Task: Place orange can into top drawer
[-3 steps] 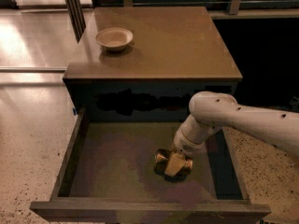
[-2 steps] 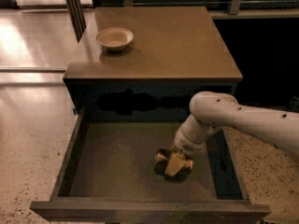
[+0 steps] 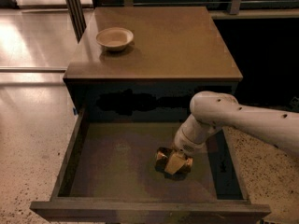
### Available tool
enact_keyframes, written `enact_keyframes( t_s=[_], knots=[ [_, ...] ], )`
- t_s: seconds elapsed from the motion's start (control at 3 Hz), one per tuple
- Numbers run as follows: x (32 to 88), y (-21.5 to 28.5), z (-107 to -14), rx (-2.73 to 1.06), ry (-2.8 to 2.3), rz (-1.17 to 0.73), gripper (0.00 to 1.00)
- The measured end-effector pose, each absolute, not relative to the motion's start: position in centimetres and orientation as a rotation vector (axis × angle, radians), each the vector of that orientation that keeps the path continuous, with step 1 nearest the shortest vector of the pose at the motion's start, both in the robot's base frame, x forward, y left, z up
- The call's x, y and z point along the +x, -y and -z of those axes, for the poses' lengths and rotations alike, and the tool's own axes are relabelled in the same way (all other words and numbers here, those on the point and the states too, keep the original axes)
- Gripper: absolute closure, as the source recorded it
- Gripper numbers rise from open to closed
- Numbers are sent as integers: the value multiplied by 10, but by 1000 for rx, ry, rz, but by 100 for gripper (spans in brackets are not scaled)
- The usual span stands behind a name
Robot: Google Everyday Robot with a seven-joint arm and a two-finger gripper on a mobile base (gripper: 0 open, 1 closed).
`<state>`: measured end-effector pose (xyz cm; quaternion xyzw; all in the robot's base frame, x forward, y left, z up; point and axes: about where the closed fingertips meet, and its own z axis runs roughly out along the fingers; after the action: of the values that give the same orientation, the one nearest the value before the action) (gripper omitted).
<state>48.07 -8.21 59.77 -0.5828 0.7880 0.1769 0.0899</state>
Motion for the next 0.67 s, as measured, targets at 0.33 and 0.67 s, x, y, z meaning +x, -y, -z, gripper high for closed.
enact_keyframes(
  t_s=[0.33,0.67],
  knots=[
    [481,82,-598,-1733,-2343,-526,3],
    [481,82,-598,-1733,-2343,-526,0]
  ],
)
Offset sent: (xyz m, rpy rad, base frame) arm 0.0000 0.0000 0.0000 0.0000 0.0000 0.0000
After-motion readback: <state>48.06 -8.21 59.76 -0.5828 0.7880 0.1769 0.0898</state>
